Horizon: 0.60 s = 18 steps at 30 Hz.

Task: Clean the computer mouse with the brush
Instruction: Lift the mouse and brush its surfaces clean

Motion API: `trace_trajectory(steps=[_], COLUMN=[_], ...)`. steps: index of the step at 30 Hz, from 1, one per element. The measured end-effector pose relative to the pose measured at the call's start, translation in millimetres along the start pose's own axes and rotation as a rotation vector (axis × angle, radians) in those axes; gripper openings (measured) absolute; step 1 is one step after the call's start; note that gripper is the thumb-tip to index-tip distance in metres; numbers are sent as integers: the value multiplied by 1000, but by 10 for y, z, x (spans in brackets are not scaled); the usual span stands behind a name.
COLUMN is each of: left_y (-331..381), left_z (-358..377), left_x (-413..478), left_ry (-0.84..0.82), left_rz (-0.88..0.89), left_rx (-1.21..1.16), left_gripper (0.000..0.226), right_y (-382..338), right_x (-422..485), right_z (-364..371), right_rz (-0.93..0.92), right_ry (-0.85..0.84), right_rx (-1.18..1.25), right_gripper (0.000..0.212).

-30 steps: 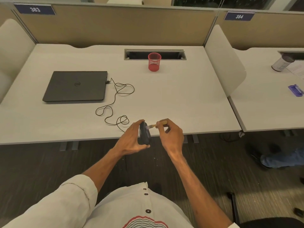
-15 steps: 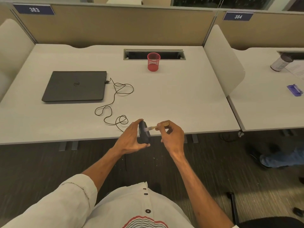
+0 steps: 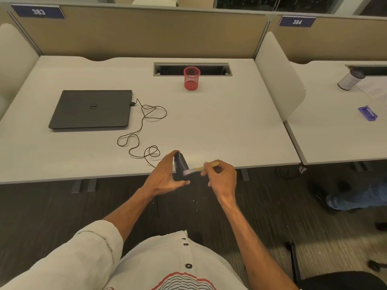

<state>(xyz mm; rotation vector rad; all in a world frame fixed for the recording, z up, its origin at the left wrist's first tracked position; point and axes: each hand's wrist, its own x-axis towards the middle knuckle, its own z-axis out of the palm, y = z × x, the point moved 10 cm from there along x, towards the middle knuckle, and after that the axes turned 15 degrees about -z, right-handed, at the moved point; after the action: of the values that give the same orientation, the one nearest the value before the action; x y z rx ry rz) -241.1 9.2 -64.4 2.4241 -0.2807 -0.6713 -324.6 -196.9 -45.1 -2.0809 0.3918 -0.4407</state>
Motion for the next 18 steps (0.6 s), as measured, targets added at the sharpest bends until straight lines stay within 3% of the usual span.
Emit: trace_trajectory(steps=[3,11,15,18], left_y=[19,30,57,79], left_z=[-18,-5,-34,-49], left_x=[-17,-6,-9,10], left_ry=[4,-19,-23,-8], left_rz=[-12,-17,-17,-4], left_rx=[-12,-10,1,15], left_gripper=[130,125,130,130], right_y=[-66,-50,-151,-274], right_x=[-29,-13,23,2], right_z=[42,-197,-174,-1], right_rz=[-56,-99,-135,-223], right_ry=[-31,-3,6,-98], right_rx=[9,-279,-67,-18], right_gripper=[20,20,15,13])
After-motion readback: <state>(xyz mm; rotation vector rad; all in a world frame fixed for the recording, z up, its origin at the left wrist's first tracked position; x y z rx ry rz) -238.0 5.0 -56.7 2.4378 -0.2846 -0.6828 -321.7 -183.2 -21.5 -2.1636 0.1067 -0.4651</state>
